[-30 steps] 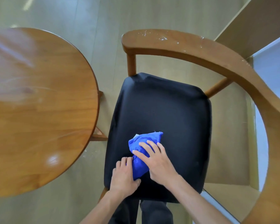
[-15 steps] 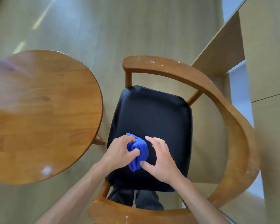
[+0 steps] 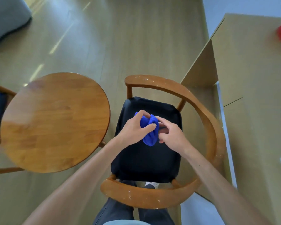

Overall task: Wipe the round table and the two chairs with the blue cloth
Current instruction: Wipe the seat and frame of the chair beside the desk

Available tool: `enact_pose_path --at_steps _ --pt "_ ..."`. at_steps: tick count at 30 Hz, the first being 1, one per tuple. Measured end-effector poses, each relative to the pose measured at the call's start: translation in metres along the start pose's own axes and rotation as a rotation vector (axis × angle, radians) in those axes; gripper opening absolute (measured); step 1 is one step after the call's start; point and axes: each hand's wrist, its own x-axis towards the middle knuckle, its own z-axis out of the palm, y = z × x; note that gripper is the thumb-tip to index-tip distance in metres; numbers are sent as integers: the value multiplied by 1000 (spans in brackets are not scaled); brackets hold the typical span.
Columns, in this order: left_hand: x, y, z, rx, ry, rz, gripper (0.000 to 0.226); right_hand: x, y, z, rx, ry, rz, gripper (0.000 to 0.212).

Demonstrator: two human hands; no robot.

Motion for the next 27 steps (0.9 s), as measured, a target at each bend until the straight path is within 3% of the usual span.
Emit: enact_pose_path --at_steps 5,9,12,16,20,27 --pt "-18 22 -11 -100 -54 44 59 -4 -36 -13 -79 33 -60 52" --pt "-23 34 -20 35 -12 179 68 -5 -54 -16 -145 113 -87 36" --pt "-25 42 -27 159 30 270 59 -4 -66 -28 -217 109 -128 19" --pt "-25 48 -51 364 97 291 25 -7 -79 -58 -208 92 -148 10" --pt "-21 51 -95 486 198 238 19 -10 -88 -99 -193 92 -117 28" --pt "-13 78 -131 749 215 387 22 -11 -97 -112 -438 0 -91 38"
